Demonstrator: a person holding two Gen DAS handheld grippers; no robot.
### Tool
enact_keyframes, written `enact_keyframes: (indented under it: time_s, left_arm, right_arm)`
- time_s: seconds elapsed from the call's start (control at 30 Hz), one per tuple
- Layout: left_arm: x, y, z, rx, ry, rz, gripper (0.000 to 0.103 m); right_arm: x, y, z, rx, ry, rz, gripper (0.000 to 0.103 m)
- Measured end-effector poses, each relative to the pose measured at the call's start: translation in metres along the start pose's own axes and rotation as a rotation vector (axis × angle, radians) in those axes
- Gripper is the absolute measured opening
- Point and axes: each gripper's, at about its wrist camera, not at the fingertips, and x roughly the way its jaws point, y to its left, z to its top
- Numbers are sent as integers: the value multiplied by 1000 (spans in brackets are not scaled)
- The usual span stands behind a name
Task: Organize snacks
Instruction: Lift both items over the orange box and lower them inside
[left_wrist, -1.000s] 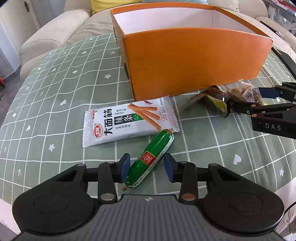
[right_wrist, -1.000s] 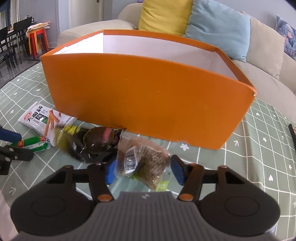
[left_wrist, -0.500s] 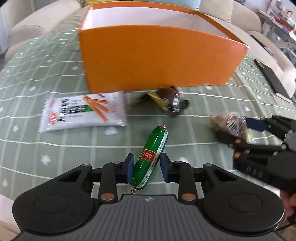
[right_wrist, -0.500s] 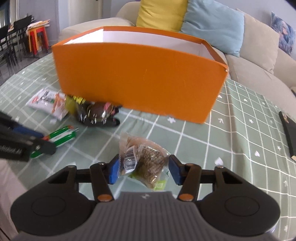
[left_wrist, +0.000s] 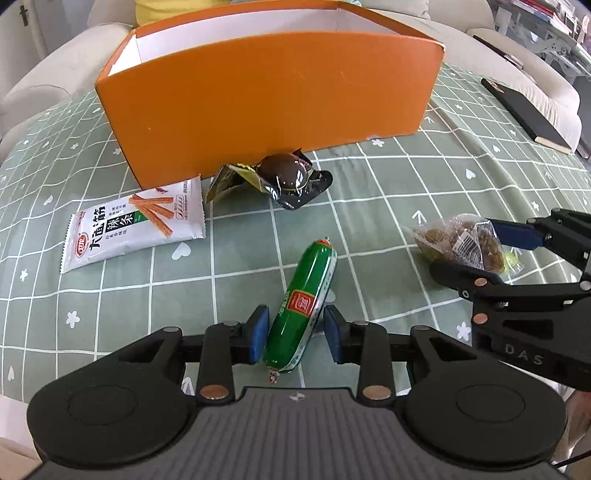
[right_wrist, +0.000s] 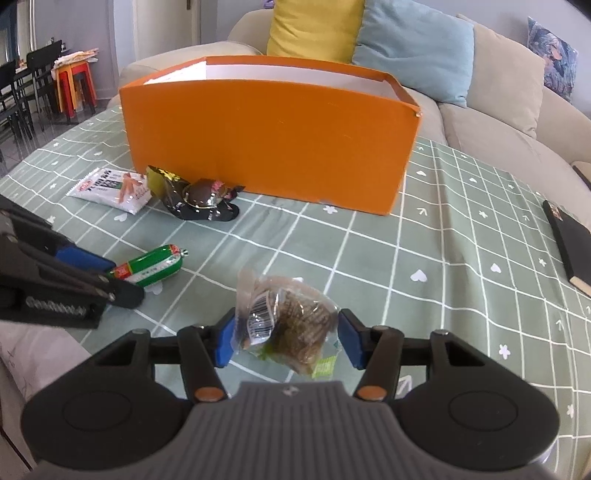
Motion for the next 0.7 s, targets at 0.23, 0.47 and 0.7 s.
enact_keyframes:
  time_s: [0.23,0.47,0.7]
  left_arm:
    - [-3,-4,-2,21,-41,-5,40]
    - [-3,-6,-3,23,-49,-10,30]
    - [-1,-16,-2,53,-52,10,29]
  right_arm:
    - [-2,-3,0,57,-25,52,69]
    - [2,-18,2,200,1,87,65]
    - [2,-14,2,174,8,79,64]
